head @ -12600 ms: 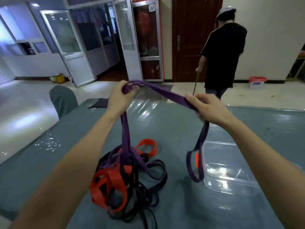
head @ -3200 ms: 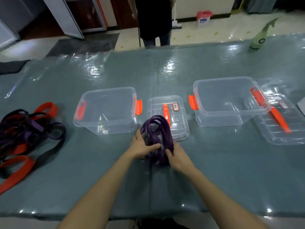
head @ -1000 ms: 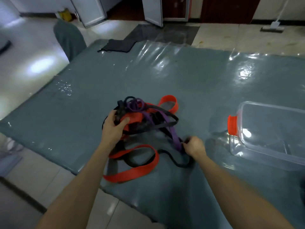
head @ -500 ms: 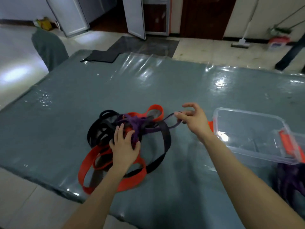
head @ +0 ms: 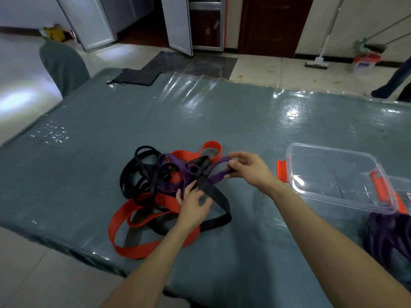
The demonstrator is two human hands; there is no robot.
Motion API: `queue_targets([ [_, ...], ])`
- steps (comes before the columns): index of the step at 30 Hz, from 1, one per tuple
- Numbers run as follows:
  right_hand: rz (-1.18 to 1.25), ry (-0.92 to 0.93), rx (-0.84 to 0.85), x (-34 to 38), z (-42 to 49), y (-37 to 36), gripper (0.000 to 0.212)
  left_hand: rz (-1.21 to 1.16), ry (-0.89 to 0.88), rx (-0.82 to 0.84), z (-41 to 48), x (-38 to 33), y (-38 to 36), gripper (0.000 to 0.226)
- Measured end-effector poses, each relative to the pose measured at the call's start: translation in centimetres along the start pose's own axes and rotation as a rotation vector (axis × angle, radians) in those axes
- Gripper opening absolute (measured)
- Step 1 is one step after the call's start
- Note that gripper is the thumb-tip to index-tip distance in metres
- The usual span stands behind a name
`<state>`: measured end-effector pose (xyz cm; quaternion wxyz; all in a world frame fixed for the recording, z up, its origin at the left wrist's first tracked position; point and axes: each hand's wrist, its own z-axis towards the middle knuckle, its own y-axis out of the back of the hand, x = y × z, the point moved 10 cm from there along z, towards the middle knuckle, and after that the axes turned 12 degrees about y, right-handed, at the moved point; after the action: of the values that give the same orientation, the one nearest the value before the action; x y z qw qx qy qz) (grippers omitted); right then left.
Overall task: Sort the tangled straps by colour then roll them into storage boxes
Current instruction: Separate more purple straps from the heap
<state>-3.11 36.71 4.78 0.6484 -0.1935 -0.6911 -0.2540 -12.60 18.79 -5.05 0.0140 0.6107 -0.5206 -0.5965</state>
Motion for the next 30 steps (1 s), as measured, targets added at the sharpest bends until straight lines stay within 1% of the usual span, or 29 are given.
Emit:
queue_targets([
  [1,0.022,-0.001,-0.017,-0.1,0.2,0.0,0.020,-0.171,0.067,0.073,0.0,-0.1,0.6,0.039],
  [2,0.001,0.003,-0.021,-0.3,0.4,-0.2,0.021,-0.367,0.145,0.130,-0.2,0.0,1.3,0.037],
  [3,-0.061,0.014,-0.013,-0.4,0.6,-0.4,0.023,-0.500,0.217,0.171,-0.5,-0.1,1.9,0.030],
  [4,-0.133,0.031,0.007,-0.4,0.6,-0.7,0.025,-0.574,0.245,0.215,-0.7,-0.5,2.7,0.024],
  [5,-0.205,0.039,0.019,-0.3,0.6,-0.8,0.024,-0.545,0.207,0.217,-0.7,-1.5,3.9,0.025],
  [7,-0.348,0.043,-0.005,0.3,0.9,0.3,0.021,-0.485,0.132,0.146,0.0,-3.3,7.8,0.033],
  [10,-0.621,0.134,-0.052,5.5,3.0,3.4,0.029,-0.614,0.106,-0.026,1.5,-5.6,17.3,0.026],
  [12,-0.637,0.263,-0.115,11.9,4.5,5.3,0.031,-0.616,-0.005,-0.136,1.4,-8.4,24.3,0.023],
  [13,-0.606,0.341,-0.195,15.5,4.9,6.5,0.031,-0.624,-0.080,-0.170,1.2,-9.9,27.2,0.023],
  [15,-0.459,0.491,-0.408,21.3,4.6,9.0,0.031,-0.632,-0.203,-0.234,0.9,-12.7,31.3,0.021],
  [16,-0.407,0.536,-0.479,22.5,4.2,9.6,0.031,-0.615,-0.243,-0.273,0.8,-13.6,32.5,0.019],
  [17,-0.396,0.522,-0.499,22.3,3.9,9.8,0.031,-0.583,-0.262,-0.305,0.9,-14.1,33.0,0.016],
  [20,-0.423,0.253,-0.342,16.9,3.4,9.5,0.034,-0.354,-0.199,-0.403,2.4,-12.7,33.1,0.015],
  [21,-0.386,0.242,-0.367,16.4,2.8,10.4,0.034,-0.267,-0.147,-0.459,3.1,-11.3,33.1,0.020],
  [22,-0.333,0.297,-0.436,17.1,2.1,11.7,0.032,-0.182,-0.063,-0.524,3.6,-9.4,33.1,0.025],
  [23,-0.273,0.374,-0.516,18.4,1.3,13.0,0.031,-0.080,0.060,-0.579,4.0,-7.2,32.9,0.028],
  [24,-0.207,0.437,-0.581,19.6,0.3,14.0,0.030,0.044,0.202,-0.588,4.1,-4.9,32.0,0.031],
  [25,-0.145,0.468,-0.610,20.1,-0.3,14.6,0.030,0.163,0.321,-0.541,4.1,-2.9,30.1,0.034],
  [26,-0.088,0.462,-0.610,20.1,-0.9,14.6,0.030,0.252,0.385,-0.471,4.0,-1.4,27.6,0.042],
  [27,-0.041,0.430,-0.589,19.5,-1.4,14.3,0.028,0.307,0.371,-0.389,3.9,-0.9,24.5,0.054],
  [28,-0.010,0.392,-0.554,18.5,-1.9,13.8,0.024,0.341,0.281,-0.304,3.6,-1.4,20.9,0.067],
  [30,0.015,0.350,-0.514,17.3,-2.9,13.2,0.015,0.388,-0.029,-0.139,2.6,-4.0,13.2,0.096],
])
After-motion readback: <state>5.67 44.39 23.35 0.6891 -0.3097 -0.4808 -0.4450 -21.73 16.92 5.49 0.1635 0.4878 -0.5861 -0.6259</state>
